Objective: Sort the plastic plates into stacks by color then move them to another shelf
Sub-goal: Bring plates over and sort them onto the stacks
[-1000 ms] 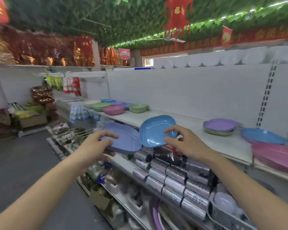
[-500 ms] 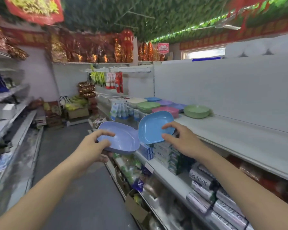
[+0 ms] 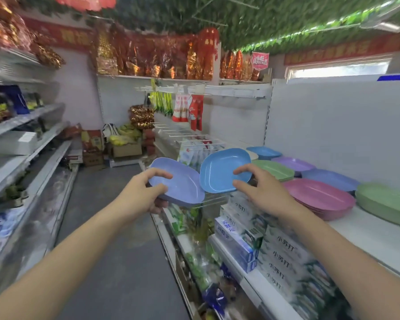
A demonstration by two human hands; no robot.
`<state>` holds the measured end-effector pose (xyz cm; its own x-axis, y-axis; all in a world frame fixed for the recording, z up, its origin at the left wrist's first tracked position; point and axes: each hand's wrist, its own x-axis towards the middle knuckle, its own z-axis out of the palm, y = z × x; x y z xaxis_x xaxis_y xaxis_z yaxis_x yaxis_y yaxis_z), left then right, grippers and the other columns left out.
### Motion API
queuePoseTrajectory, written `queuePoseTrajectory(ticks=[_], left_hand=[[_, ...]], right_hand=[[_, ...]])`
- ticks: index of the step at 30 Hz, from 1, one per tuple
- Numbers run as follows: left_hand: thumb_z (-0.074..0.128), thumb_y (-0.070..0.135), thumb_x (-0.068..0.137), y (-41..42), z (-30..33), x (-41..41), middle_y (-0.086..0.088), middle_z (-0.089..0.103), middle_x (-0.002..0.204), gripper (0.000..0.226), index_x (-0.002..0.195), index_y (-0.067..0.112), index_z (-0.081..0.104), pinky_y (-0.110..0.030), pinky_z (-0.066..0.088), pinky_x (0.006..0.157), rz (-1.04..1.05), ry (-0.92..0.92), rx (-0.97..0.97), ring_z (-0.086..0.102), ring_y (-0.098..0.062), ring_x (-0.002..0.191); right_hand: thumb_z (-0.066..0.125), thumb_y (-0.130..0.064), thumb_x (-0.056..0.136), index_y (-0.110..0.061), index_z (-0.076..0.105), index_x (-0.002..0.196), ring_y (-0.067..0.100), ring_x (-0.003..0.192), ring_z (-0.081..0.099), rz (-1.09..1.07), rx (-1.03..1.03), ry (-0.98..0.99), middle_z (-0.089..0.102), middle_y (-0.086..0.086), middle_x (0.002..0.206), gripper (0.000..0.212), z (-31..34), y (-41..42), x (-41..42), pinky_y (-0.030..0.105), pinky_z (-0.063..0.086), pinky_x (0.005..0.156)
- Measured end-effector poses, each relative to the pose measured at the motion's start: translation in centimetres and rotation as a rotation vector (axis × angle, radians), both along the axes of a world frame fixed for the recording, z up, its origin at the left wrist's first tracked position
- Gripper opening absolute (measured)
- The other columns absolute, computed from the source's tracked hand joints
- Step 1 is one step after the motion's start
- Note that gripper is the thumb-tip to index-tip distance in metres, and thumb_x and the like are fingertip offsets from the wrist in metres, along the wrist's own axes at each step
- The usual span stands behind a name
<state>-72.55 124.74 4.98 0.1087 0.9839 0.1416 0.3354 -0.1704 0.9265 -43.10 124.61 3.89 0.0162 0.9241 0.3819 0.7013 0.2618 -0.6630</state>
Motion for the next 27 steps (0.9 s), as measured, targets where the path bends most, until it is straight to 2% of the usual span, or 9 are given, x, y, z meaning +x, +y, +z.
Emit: queuePoseTrajectory(ticks=[2,4,5,8,12,14,17,21,27], left_hand=[[0.058,0.013,0.1,4.9,0.1,-0.1,-0.014,0.067,0.086,0.021,0.113,0.027,0.067,-0.036,0.062,0.064,-0.038,-0.008,0.009,0.074,-0.026,0.073],[0.058,0.014,0.1,9.9,0.3,0.0,-0.016,0.069,0.085,0.022,0.113,0.028,0.067,-0.049,0.061,0.074,-0.1,-0.016,0.023,0.074,-0.035,0.082],[0.059,0.014,0.1,12.4,0.6,0.2,-0.017,0.07,0.086,0.022,0.114,0.029,0.067,-0.052,0.06,0.076,-0.129,-0.023,0.03,0.073,-0.036,0.082],[0.059,0.015,0.1,19.7,1.5,0.9,-0.02,0.071,0.093,0.021,0.115,0.028,0.066,-0.042,0.061,0.067,-0.239,-0.039,0.024,0.074,-0.026,0.075],[0.058,0.012,0.1,28.2,2.7,2.4,-0.027,0.071,0.094,0.022,0.116,0.025,0.066,-0.038,0.059,0.062,-0.386,-0.055,0.005,0.074,-0.032,0.078],[0.057,0.01,0.1,31.7,2.9,3.7,-0.024,0.07,0.085,0.023,0.117,0.022,0.065,-0.04,0.059,0.062,-0.43,-0.09,-0.005,0.071,-0.024,0.067],[0.056,0.008,0.1,36.2,2.8,6.3,-0.014,0.068,0.074,0.023,0.116,0.02,0.066,-0.029,0.055,0.052,-0.503,-0.126,-0.012,0.068,-0.014,0.059],[0.058,0.009,0.099,41.4,2.3,10.5,-0.015,0.07,0.074,0.021,0.114,0.022,0.067,-0.033,0.054,0.055,-0.6,-0.165,-0.039,0.07,-0.02,0.064],[0.057,0.011,0.098,47.3,1.4,16.1,-0.014,0.068,0.088,0.023,0.112,0.026,0.068,-0.038,0.055,0.063,-0.699,-0.198,-0.041,0.071,-0.023,0.071]], right_hand=[[0.066,-0.038,0.096,-0.037,0.062,0.114,0.001,0.073,0.056,-0.042,0.013,-0.016,0.065,-0.01,0.111,0.018,0.7,3.8,-0.5,0.015,0.04,0.067],[0.066,-0.036,0.096,-0.036,0.062,0.112,0.002,0.075,0.055,-0.108,0.022,-0.01,0.062,-0.013,0.107,0.016,1.7,7.4,-0.6,0.013,0.04,0.068],[0.066,-0.037,0.096,-0.036,0.062,0.111,0.004,0.075,0.055,-0.153,0.027,0.002,0.062,-0.013,0.104,0.016,2.3,9.2,-0.4,0.017,0.04,0.069],[0.068,-0.036,0.095,-0.033,0.064,0.111,0.014,0.072,0.057,-0.318,0.036,0.089,0.061,-0.002,0.099,0.016,4.0,14.1,1.5,0.029,0.045,0.072],[0.07,-0.032,0.094,-0.026,0.066,0.112,0.015,0.064,0.058,-0.554,0.026,0.081,0.065,0.004,0.097,0.02,5.2,18.6,5.1,0.027,0.045,0.061],[0.069,-0.034,0.095,-0.024,0.065,0.112,0.015,0.066,0.057,-0.642,-0.005,0.06,0.064,0.003,0.096,0.02,5.4,20.1,6.9,0.028,0.044,0.063],[0.066,-0.039,0.096,-0.02,0.064,0.114,0.015,0.072,0.056,-0.727,-0.081,-0.018,0.062,0.001,0.099,0.026,4.9,22.4,9.6,0.033,0.048,0.074],[0.063,-0.047,0.097,-0.02,0.062,0.117,0.021,0.086,0.058,-0.799,-0.232,-0.124,0.062,0.001,0.102,0.033,4.2,26.2,12.8,0.039,0.051,0.085],[0.058,-0.061,0.096,-0.022,0.06,0.125,0.02,0.101,0.06,-0.803,-0.42,-0.258,0.064,0.001,0.116,0.049,4.0,31.0,15.1,0.033,0.046,0.083]])
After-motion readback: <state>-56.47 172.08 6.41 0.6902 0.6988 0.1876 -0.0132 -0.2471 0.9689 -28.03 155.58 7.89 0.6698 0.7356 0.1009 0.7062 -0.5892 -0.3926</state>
